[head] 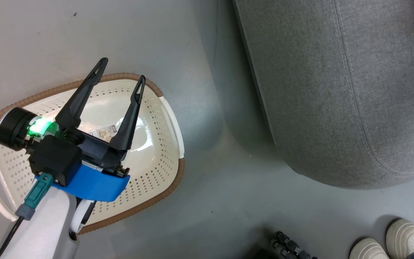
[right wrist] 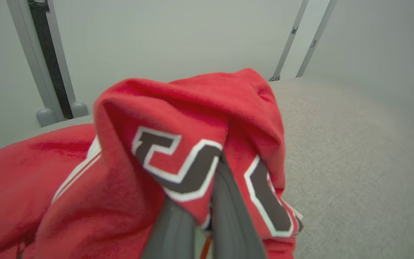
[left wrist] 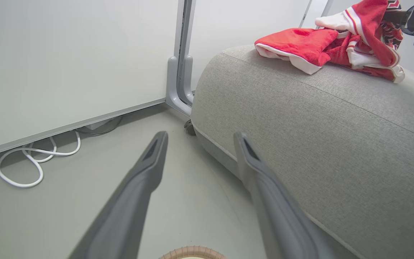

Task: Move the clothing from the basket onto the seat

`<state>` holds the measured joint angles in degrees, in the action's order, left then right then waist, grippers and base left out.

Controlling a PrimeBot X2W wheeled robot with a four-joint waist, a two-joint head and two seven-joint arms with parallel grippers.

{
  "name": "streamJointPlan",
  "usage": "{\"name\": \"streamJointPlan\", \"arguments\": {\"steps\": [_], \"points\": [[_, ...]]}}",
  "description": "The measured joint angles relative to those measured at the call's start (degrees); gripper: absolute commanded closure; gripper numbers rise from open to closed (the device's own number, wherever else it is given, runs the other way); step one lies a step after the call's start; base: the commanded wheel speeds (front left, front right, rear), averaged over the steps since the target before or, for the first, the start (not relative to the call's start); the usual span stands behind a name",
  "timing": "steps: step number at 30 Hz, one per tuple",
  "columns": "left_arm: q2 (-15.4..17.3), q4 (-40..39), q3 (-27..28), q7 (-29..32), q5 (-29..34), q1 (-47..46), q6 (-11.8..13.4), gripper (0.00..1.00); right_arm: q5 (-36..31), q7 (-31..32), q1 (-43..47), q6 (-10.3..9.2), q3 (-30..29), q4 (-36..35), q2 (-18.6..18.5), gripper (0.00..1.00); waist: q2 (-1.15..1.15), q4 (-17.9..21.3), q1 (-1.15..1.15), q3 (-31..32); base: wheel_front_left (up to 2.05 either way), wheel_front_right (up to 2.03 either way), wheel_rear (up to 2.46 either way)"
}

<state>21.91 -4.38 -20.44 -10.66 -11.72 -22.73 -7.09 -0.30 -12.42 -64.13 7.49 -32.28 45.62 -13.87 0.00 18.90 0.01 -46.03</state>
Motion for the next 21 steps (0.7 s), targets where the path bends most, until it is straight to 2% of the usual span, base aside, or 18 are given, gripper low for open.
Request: {"name": "streamJointPlan", "arguments": {"steps": [4, 6, 7, 8, 21], "points": [[-0.29, 0.57, -0.14, -0.51, -0.38, -0.02, 0.07, 0.0, -1.76, -0.75, -0.61, -0.01, -0.32, 1.92, -0.18, 1.0, 0.0, -0.69, 0.0, 0.71, 0.0, 0.0, 0.0], [-0.54, 0.99, -0.24, -0.74, -0.44, -0.04, 0.23, 0.0, -2.36, -1.02, -0.96, 0.0, -0.46, 2.64, -0.18, 0.55, 0.0, -0.95, 0.0, 1.17, 0.0, 0.0, 0.0], [-0.69, 1.21, -0.37, -0.94, -0.48, -0.05, 0.32, 0.0, -2.66, -1.15, -0.96, 0.0, -0.51, 2.94, -0.18, 0.21, 0.0, -1.06, 0.0, 1.43, 0.0, 0.0, 0.0], [-0.85, 1.48, -0.49, -1.07, -0.49, -0.05, 0.33, 0.0, -2.81, -1.26, -0.96, 0.0, -0.47, 3.21, -0.18, 0.0, 0.0, -1.18, 0.0, 1.7, 0.0, 0.0, 0.0], [-3.69, 7.23, -0.89, -3.57, -2.97, 1.01, 0.68, 0.0, -4.08, -1.76, 2.75, 0.0, 3.76, 6.5, 0.43, 0.0, 0.0, -2.36, -0.01, 8.93, 0.0, 0.0, 0.0]]}}
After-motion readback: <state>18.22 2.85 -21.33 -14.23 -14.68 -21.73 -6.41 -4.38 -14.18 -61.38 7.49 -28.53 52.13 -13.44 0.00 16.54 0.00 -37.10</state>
